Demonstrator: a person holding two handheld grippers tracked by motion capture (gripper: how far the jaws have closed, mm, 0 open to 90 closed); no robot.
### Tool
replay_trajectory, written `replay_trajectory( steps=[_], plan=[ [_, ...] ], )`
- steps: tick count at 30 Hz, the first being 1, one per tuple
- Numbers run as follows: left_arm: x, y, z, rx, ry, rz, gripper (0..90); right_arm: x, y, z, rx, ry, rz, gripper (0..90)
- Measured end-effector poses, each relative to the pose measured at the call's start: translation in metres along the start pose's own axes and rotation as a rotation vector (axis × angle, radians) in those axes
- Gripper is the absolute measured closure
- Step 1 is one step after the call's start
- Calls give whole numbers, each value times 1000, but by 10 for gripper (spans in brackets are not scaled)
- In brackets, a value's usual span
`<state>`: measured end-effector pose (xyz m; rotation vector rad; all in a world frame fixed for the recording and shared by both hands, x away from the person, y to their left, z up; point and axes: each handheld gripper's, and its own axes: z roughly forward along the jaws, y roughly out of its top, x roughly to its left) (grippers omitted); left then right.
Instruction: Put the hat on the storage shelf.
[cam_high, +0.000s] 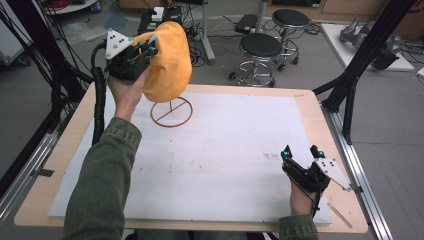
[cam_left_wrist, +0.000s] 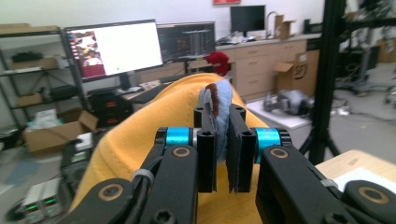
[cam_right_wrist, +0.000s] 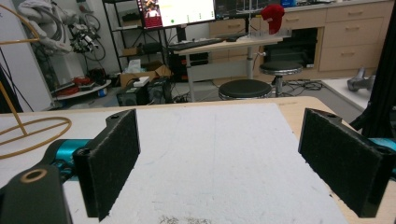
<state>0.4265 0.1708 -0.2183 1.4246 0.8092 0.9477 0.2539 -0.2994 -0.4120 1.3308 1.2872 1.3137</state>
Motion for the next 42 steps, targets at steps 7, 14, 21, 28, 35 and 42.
replay_trajectory(
  steps=[7, 14, 21, 28, 35, 42],
  plan=[
    [6, 10, 30, 37, 17, 1, 831, 3, -1, 2, 11, 11, -15, 118],
    [7, 15, 60, 98, 21, 18, 831, 4, -2, 4, 13, 24, -16, 118],
    [1, 14, 78, 228, -8, 33, 819, 4, -2, 5, 16, 26, -7, 118],
    [7, 13, 76, 232, -67, -30, 749, 3, -1, 4, 11, 22, 3, 118],
    [12, 13, 75, 232, -73, -79, 596, 4, -1, 5, 12, 26, -3, 118],
    [13, 17, 68, 187, -24, -58, 317, 4, -1, 5, 12, 25, -2, 118]
  ],
)
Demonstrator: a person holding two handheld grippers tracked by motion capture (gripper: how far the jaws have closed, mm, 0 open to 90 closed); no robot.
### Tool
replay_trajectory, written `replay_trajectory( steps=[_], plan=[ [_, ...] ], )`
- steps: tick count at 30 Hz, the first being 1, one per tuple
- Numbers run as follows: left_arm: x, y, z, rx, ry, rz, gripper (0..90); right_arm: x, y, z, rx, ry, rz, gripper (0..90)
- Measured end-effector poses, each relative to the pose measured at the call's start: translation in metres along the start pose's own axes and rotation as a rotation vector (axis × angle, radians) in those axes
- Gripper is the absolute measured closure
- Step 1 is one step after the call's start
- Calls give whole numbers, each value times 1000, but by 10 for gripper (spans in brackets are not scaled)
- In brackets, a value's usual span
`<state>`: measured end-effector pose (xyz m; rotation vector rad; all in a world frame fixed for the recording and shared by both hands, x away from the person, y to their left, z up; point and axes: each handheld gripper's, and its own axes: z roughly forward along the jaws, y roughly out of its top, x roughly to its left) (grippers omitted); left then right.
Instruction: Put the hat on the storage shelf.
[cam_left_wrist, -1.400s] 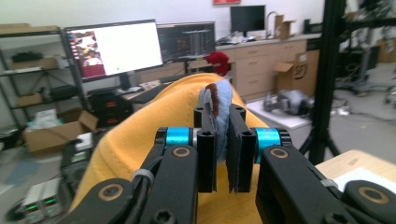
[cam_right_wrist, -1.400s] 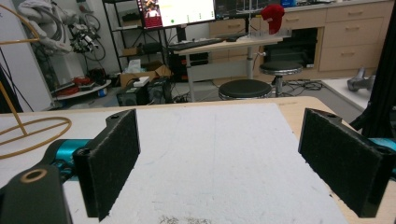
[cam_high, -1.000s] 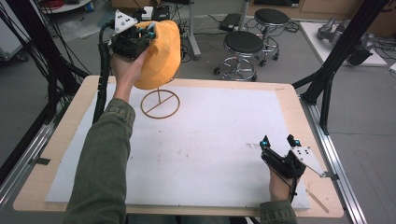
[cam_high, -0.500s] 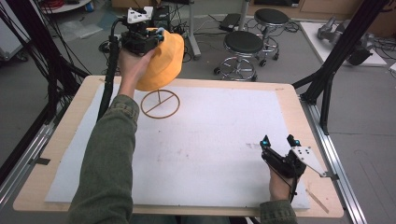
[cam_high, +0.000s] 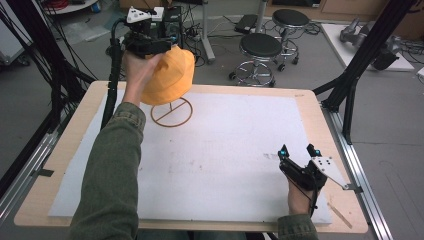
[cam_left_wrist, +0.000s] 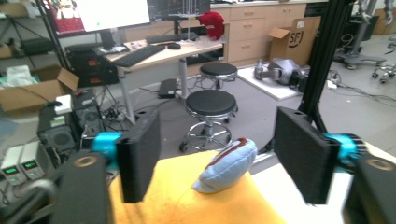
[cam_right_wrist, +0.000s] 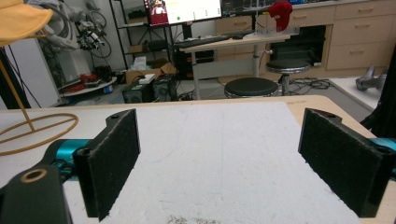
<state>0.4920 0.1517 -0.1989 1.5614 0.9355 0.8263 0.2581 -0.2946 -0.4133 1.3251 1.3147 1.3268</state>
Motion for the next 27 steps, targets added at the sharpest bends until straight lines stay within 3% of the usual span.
replay_trajectory(
  steps=[5, 11, 17, 22, 27],
  plan=[
    [2, -2, -8, 4, 7, 1, 250, 0, 0, 0, -3, -7, 6, 117],
    [5, -8, -27, -32, 11, -10, 240, -1, 0, 0, -4, -16, 11, 117],
    [9, -13, -48, -81, 3, -49, 241, 0, 0, 0, -5, -19, 2, 117],
    [10, -20, -72, -134, 10, -50, 229, 2, -1, 2, 4, -26, -11, 117],
    [7, -35, -93, -173, 36, -23, 186, 3, -1, 2, 5, -35, -14, 117]
  ],
)
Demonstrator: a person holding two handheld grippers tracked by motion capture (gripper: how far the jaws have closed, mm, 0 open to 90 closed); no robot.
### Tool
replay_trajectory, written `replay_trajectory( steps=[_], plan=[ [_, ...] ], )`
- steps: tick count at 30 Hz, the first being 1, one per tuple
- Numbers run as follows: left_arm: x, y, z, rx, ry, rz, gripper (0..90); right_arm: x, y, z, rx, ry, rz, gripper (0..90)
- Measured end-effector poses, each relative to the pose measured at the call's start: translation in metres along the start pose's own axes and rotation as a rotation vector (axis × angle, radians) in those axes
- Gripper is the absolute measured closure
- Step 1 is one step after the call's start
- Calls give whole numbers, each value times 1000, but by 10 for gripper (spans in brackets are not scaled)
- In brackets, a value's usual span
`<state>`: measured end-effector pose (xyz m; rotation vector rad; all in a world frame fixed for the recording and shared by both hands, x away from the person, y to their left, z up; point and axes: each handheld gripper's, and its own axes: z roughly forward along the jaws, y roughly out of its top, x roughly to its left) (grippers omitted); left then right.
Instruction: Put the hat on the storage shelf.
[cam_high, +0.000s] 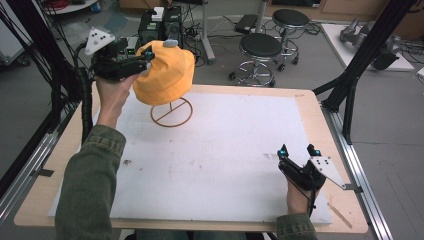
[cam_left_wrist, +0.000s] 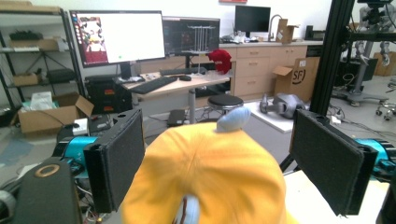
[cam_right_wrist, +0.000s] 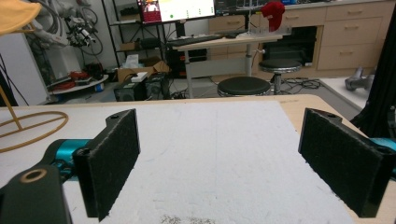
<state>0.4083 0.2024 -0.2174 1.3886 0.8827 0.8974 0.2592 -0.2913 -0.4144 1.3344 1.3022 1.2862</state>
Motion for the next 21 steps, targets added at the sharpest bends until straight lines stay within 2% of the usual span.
replay_trajectory(
  steps=[7, 10, 12, 18, 21],
  plan=[
    [2, -20, -36, -47, 13, 9, 185, 3, -3, 2, 14, -3, -13, 117],
    [7, -31, -53, -74, 14, -20, 185, 4, -5, 2, 13, -2, -25, 117],
    [11, -43, -66, -96, 36, -42, 185, 5, -6, 3, 17, -4, -33, 117],
    [21, -69, -97, -111, 93, -72, 179, 8, -6, 2, 10, -7, -53, 117],
    [23, -80, -110, -106, 123, -49, 179, 8, -6, 1, 4, -12, -52, 117]
  ],
)
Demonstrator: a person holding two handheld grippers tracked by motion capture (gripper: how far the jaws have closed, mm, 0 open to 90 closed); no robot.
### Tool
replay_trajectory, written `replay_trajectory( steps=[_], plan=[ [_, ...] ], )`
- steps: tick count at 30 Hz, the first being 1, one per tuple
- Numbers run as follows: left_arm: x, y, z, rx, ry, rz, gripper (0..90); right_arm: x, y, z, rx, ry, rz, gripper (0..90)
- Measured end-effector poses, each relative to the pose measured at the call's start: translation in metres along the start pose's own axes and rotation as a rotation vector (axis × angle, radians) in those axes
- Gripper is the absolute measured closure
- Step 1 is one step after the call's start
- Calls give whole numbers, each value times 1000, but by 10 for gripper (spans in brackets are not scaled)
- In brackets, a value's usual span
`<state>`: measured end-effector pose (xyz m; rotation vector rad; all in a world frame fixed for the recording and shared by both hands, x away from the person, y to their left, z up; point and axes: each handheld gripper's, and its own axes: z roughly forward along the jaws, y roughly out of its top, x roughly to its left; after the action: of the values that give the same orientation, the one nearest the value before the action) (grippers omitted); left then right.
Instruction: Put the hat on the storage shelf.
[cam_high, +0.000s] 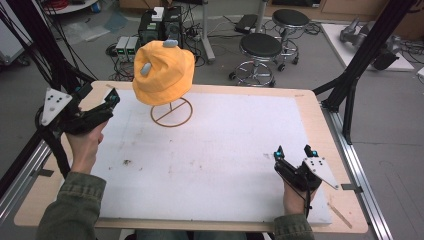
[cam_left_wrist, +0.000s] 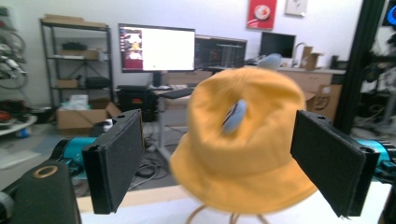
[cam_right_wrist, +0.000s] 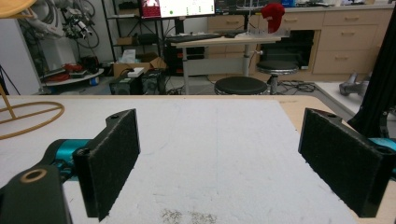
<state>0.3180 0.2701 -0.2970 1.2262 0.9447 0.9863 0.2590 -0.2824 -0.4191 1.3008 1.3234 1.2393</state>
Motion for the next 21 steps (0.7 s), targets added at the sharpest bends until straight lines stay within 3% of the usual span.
replay_trajectory(
  steps=[5, 21],
  plan=[
    [5, -13, -21, -32, 36, 17, 181, -1, 0, -2, -8, -4, 0, 117],
    [13, -54, -54, -8, 99, -21, 180, -1, 0, -2, -2, -4, -1, 117]
  ],
)
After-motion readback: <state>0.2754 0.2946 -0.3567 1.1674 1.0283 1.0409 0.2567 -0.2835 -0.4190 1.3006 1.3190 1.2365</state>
